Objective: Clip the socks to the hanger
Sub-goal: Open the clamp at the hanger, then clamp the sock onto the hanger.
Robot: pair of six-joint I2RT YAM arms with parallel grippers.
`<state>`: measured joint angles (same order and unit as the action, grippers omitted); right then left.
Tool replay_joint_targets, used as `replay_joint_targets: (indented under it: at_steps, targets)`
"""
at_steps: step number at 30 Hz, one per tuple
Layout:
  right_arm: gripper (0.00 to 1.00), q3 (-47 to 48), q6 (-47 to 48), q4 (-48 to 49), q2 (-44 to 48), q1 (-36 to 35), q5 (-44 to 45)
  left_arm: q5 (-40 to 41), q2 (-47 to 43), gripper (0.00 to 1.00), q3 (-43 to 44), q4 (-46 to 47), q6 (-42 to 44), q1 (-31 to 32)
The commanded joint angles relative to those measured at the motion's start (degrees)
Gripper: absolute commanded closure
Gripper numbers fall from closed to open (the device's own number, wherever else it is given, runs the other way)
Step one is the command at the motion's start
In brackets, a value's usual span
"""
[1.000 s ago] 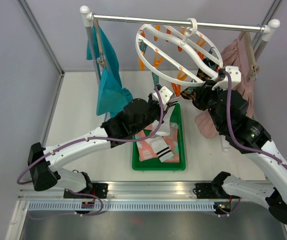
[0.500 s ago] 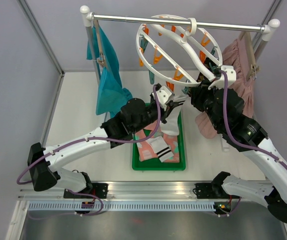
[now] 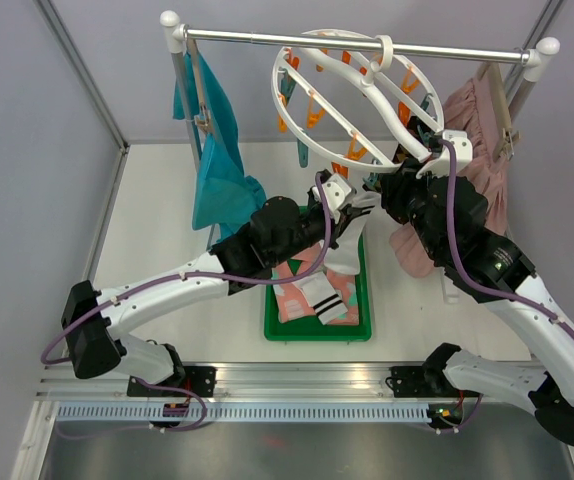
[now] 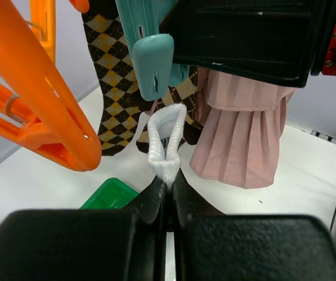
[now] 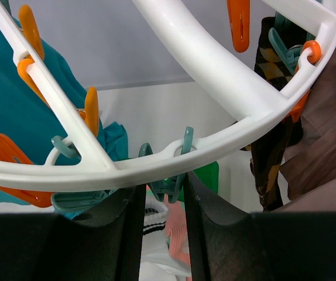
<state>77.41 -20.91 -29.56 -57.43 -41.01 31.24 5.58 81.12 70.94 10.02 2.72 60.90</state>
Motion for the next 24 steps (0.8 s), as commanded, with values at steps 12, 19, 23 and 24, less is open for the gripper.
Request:
replay_joint_targets:
  at_steps: [12, 19, 23, 24]
  targets:
    - [1.0, 2.1, -1.2, 0.3, -0.4, 0.1, -1.0, 0.5, 1.5, 0.98, 4.3, 4.0, -1.1, 0.5]
    - [1.0, 2.2, -1.3, -0.2, -0.6, 0.1, -0.4, 1.3, 2.1, 0.98, 4.3, 4.9, -1.0, 0.6]
    - [1.0, 2.2, -1.2, -0.4, -0.5, 0.1, -0.1, 2.8, 2.3, 0.98, 3.9, 5.7, -0.8, 0.8]
    - [1.0, 2.3, -1.2, -0.4, -0.5, 0.1, 0.0, 2.9, 2.3, 0.98, 3.7, 5.9, -0.8, 0.8]
